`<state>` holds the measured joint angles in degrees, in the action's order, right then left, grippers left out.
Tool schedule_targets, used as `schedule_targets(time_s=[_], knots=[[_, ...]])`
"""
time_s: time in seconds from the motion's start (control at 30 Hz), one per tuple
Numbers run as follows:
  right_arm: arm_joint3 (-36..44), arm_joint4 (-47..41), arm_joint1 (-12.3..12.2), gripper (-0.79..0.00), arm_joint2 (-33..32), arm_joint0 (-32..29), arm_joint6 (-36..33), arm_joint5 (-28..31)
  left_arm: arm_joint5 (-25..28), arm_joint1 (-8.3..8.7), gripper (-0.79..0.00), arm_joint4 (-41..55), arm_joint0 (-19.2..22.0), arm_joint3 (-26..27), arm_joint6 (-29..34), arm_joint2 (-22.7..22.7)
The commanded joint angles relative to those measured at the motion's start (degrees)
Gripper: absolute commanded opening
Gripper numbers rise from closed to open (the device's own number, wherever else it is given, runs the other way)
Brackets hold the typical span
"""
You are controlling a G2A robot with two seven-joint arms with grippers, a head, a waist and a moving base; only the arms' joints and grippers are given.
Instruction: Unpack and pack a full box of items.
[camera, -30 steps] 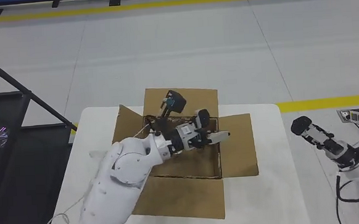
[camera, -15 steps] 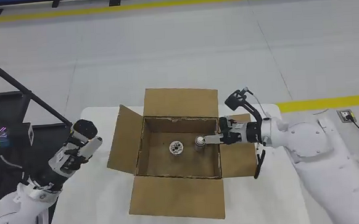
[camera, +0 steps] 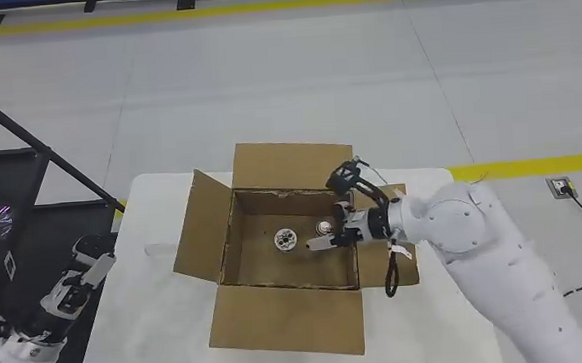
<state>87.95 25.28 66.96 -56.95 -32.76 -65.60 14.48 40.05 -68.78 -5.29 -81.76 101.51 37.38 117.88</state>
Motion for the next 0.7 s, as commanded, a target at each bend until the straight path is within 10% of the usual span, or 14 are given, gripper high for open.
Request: schedule_targets(time_s=[0.0,0.2,0.67], knots=[[1.1,12.0,0.9,0.000,6.1,2.0,0.8,-4.8,-0.2,0.01,0.000,-0.2,0.1,-0.1,-0.2,-0.1],[-4.5,27.1,4.6,0.000,18.8,7.7,2.0,-12.3,-0.2,0.01,0.000,-0.2,0.1,-0.1,-0.2,-0.1],[-31.0,21.8,14.4,0.000,29.5,18.5,2.9,-11.1,-0.2,0.01,0.000,-0.2,0.1,-0.1,-0.2,-0.1]])
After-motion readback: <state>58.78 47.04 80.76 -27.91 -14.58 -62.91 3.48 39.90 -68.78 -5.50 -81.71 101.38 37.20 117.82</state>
